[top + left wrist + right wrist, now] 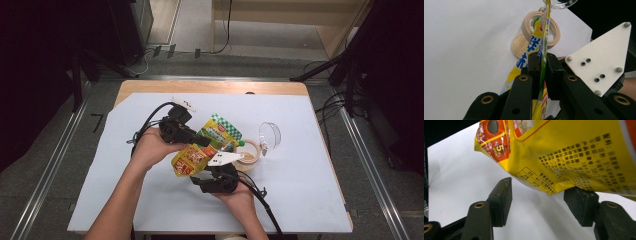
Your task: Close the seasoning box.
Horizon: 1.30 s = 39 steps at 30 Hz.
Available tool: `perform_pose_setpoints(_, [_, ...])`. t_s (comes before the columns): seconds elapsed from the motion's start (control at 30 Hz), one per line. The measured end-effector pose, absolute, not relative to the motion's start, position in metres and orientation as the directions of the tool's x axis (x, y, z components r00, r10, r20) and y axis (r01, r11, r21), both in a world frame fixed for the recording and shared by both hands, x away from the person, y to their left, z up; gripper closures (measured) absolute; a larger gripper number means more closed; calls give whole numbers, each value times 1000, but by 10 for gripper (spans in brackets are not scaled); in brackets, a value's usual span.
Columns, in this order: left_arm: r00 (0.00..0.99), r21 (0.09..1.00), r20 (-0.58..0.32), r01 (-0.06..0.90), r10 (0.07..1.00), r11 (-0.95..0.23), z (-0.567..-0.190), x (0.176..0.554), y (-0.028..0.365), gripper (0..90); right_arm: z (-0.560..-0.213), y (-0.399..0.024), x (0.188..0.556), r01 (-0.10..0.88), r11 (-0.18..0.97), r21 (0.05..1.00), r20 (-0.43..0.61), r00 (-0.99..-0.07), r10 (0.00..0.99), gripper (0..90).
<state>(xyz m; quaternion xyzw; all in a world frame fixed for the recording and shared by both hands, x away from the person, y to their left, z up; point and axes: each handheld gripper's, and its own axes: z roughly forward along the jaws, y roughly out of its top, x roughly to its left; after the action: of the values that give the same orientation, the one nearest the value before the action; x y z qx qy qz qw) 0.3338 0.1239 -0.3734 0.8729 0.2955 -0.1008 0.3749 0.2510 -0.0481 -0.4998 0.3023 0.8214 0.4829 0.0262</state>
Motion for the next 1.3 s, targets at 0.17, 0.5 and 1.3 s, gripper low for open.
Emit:
perform_pose_setpoints(0.17, [806,620,-393,588,444,-519,-372,334,122,847,-500,-48,251,465,362,808,233,-817,528,419])
perform_pose_setpoints(0.5, [807,648,-432,588,403,-484,-367,335,136,898,-489,-58,244,441,335,833,220,-819,531,423])
perform_pose_setpoints(1.3, [739,784,-343,565,579,-257,-373,361,195,897,-478,-79,250,402,373,836,237,-878,416,448])
